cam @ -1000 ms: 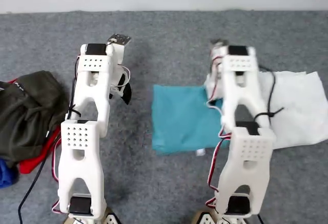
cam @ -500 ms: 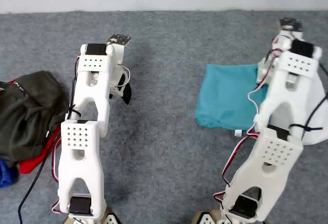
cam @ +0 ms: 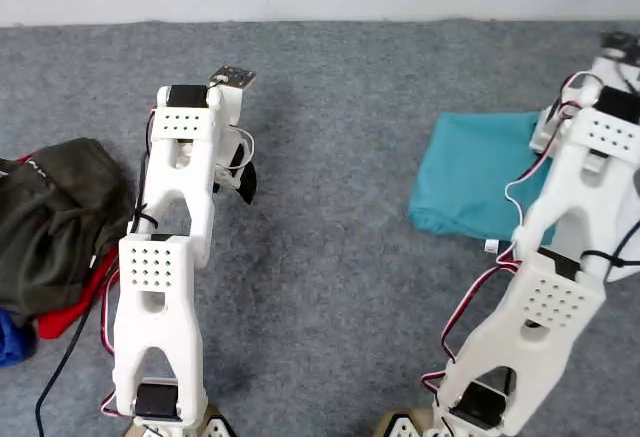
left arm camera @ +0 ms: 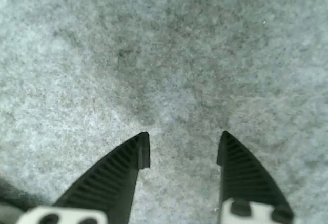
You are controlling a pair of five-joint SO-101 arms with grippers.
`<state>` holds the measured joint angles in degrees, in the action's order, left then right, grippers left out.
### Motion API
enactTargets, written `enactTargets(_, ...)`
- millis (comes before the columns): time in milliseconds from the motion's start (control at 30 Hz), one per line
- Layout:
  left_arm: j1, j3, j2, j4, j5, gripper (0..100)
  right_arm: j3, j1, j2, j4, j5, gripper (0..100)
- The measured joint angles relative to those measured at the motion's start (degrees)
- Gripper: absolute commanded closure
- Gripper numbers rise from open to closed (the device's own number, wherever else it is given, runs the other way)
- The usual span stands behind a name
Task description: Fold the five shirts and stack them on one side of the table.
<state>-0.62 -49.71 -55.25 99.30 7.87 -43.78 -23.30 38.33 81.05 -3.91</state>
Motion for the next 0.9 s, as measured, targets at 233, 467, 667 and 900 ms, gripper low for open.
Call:
enactTargets(233,0.0,0.0,0.0,0.0,0.0,78,0.0,-7.56,0.0,3.25,-16.35,99.0)
enactTargets(467,0.0,0.0,0.0,0.0,0.0,78,0.0,-16.09,0.0,8.62,-24.53,99.0)
enactTargets(667,0.0,0.0,0.0,0.0,0.0,78,-0.09,-19.78,2.29,10.99,-25.32,99.0)
enactTargets(900,0.0,0.0,0.0,0.0,0.0,78,-0.09,-23.12,9.67,10.73,-25.32,99.0)
